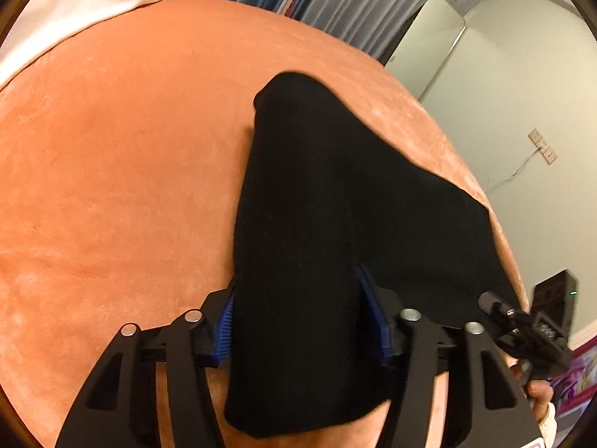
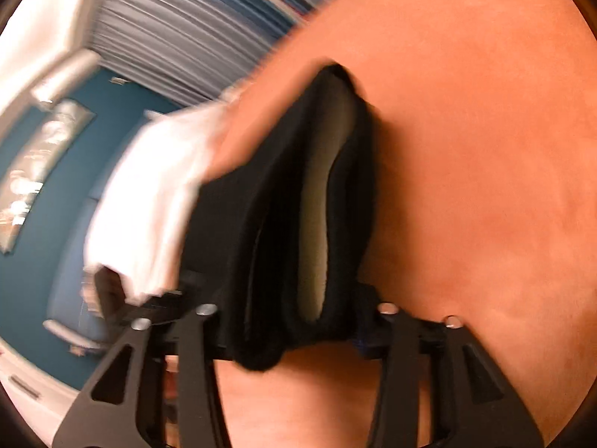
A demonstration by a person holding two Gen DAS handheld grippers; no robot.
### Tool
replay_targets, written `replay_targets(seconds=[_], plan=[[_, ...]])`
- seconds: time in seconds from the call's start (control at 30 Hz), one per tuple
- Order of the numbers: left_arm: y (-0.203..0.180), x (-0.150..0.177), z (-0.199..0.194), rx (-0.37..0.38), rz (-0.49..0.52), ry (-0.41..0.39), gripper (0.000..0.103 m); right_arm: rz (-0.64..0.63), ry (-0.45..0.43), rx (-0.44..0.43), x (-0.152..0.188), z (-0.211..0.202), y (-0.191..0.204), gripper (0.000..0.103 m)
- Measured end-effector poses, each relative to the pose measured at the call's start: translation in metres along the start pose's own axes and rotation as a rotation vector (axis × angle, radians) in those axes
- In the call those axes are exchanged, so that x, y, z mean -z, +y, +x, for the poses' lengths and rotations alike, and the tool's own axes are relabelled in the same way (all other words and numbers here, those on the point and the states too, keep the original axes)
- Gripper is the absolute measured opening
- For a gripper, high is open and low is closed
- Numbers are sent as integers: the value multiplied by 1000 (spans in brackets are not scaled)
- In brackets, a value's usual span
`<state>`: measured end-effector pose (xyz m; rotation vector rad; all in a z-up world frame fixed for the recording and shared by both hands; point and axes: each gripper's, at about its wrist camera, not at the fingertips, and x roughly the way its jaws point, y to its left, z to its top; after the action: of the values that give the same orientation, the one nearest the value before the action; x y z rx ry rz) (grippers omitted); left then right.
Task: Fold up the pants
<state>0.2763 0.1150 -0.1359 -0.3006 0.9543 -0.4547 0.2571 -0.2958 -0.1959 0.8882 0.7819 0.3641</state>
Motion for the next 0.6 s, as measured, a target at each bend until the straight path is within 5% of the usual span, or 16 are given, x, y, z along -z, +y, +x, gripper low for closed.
replay_targets(seconds=[0.1, 0.23, 0.3, 0.4, 0.47, 0.6], plan=[[6, 0, -17, 18, -40, -29, 60, -11, -29, 51, -4, -29, 11, 50], [9, 5, -69, -157, -25, -134, 59, -72, -178, 146, -4, -89, 21, 50], [7, 0, -89, -204, -41, -177, 54, -152, -228, 191, -8, -105, 42, 37], [-19, -21, -110, -167, 27, -232, 55, -280, -187, 157, -27, -82, 90, 14], [-48, -43, -100, -200, 110, -247, 60, -389, -151, 178, -35, -52, 117, 9], [-67, -82, -16, -340, 181, -104, 63, -497, -47, 358, -58, 31, 121, 3]])
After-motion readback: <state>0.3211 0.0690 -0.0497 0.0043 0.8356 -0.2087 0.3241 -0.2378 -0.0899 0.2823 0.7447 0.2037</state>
